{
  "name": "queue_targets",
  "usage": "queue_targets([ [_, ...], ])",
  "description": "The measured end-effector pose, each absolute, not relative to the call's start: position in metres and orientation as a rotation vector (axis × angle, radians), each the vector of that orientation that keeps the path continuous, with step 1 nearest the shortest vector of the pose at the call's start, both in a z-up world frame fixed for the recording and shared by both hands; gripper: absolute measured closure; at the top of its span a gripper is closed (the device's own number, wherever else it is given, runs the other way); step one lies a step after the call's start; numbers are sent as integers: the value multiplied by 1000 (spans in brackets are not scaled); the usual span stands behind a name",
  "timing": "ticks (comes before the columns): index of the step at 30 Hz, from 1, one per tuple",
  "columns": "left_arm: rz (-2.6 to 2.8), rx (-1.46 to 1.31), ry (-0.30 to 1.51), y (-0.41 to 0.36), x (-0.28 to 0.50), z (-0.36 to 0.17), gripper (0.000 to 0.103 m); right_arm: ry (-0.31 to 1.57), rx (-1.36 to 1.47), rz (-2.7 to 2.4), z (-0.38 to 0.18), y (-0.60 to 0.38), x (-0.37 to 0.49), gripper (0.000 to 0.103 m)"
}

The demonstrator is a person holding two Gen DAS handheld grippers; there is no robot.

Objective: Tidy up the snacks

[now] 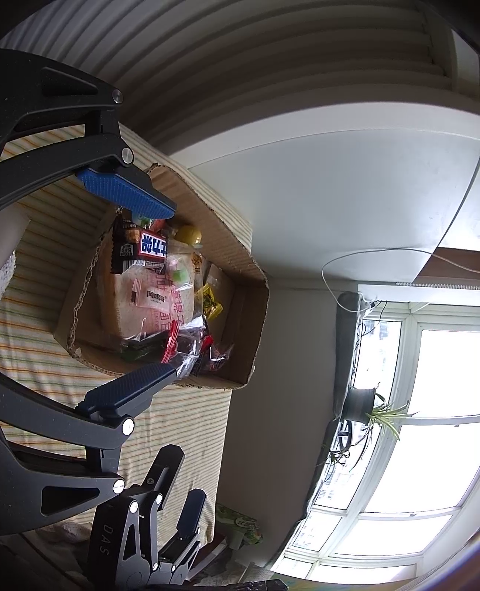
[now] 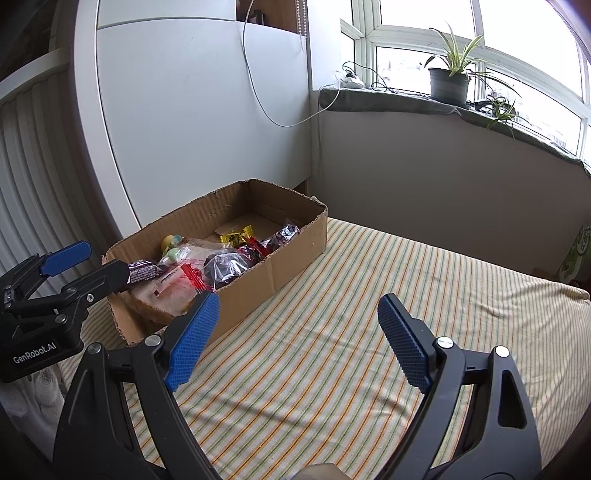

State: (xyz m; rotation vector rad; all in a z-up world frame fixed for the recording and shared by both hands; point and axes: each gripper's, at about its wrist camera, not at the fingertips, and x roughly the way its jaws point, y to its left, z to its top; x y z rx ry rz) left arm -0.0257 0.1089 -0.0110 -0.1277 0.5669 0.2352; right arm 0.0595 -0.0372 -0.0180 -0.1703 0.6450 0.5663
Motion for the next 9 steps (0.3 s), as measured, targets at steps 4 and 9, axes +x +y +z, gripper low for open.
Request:
queue_targets([
  [4, 230, -118, 566, 106, -26, -12, 23, 648, -169, 566, -19, -38, 60, 13],
  [9, 231, -121, 566, 105, -28, -12, 23, 651, -174, 566, -20, -39, 61, 13],
])
